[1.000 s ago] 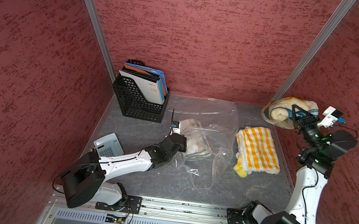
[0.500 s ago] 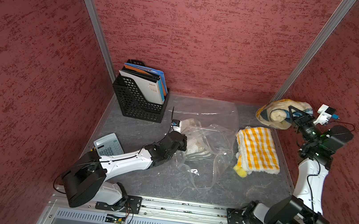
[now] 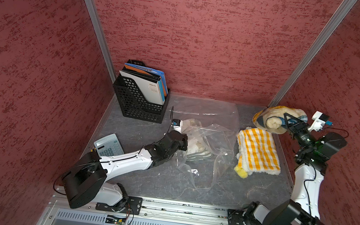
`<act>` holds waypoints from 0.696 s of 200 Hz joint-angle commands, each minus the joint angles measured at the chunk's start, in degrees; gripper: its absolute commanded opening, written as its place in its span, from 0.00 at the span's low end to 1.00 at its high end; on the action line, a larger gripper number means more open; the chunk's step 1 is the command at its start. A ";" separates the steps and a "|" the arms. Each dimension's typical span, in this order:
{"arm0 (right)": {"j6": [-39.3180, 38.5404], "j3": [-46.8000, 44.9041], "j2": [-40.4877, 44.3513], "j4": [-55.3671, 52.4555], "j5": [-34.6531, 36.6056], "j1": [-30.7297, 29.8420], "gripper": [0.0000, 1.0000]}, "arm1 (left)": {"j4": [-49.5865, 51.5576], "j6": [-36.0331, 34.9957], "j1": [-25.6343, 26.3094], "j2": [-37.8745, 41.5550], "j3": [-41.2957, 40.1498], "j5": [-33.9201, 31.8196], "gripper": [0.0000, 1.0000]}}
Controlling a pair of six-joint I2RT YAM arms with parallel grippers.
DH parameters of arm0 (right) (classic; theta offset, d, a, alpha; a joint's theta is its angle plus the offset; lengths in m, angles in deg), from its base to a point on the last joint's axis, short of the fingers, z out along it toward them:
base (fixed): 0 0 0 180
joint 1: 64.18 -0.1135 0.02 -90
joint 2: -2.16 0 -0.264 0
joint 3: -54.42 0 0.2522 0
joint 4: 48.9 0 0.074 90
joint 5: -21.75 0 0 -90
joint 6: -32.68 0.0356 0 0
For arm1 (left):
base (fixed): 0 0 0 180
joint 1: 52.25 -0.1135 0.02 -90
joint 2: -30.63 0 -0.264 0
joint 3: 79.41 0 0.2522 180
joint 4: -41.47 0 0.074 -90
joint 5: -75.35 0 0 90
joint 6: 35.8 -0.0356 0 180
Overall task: Take the blanket out of the vacuum bag
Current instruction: Place the blanket at the center of the board.
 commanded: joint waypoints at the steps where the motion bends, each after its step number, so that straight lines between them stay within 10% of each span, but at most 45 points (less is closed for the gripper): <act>1: -4.05 -5.62 4.51 -3.47 3.50 0.21 0.00 | -3.02 0.30 -0.37 0.51 -1.73 1.29 0.00; 81: -15.58 -17.79 24.93 -31.37 13.76 0.29 0.00 | -4.21 0.93 1.60 5.95 -5.45 1.58 0.00; 139: -8.87 -26.13 35.26 -43.26 18.46 0.48 0.03 | -2.43 0.85 3.16 9.70 -6.95 0.85 0.00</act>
